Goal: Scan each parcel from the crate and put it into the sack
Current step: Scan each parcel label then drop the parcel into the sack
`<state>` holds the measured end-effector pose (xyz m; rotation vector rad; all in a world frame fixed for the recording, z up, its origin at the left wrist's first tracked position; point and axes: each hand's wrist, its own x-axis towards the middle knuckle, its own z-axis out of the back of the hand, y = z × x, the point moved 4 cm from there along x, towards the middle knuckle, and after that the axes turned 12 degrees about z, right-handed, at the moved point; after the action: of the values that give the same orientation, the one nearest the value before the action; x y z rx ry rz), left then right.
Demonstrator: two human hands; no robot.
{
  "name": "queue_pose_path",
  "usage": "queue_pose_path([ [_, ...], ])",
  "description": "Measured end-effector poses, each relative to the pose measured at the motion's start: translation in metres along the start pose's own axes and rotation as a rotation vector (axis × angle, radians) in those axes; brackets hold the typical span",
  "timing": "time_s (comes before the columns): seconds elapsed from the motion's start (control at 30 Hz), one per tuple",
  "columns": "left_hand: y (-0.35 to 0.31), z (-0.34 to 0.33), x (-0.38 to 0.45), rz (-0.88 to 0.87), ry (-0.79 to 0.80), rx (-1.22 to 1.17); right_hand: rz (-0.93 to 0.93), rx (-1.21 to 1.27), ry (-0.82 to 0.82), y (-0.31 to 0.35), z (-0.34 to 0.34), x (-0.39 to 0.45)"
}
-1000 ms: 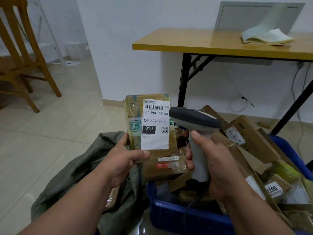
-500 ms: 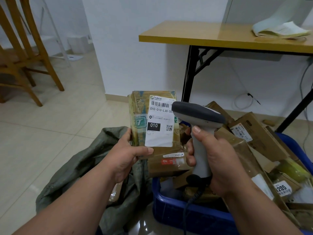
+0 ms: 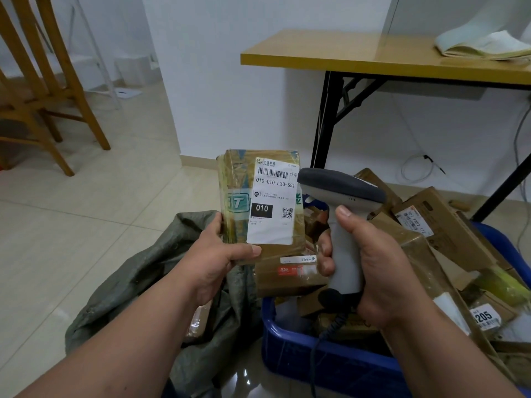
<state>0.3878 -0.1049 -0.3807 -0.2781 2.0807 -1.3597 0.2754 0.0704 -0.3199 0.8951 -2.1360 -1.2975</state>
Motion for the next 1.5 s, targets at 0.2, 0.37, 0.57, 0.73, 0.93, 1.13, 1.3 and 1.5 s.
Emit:
queue_pose_path([
  [0.2,-0.001,-0.001,0.0,-0.019,-0.01,0.009,-0.003,0.012,0.027,0.0,-0.002,-0.002],
  [0.37,0.0,0.0,0.001,-0.026,-0.021,0.001,-0.009,-0.012,0.028,0.002,-0.003,-0.003],
  [0.57,0.0,0.002,0.003,-0.016,-0.009,0.018,-0.02,-0.009,0.037,0.002,-0.003,-0.003],
  [0.73,0.002,0.003,0.004,-0.01,-0.008,0.029,-0.02,0.001,0.047,0.002,-0.006,-0.002],
  [0.93,0.002,0.011,0.003,0.02,-0.05,0.025,-0.018,0.01,0.061,-0.003,-0.009,0.002],
  [1.13,-0.005,0.043,-0.005,0.087,-0.213,0.015,-0.042,-0.049,0.094,-0.013,-0.014,0.006],
  [1.3,-0.002,0.102,-0.01,0.25,-0.458,-0.015,-0.051,-0.219,0.119,-0.025,-0.018,0.012],
  [1.5,0.031,0.162,-0.015,0.503,-0.589,0.018,-0.084,-0.471,0.202,-0.054,-0.03,0.022],
])
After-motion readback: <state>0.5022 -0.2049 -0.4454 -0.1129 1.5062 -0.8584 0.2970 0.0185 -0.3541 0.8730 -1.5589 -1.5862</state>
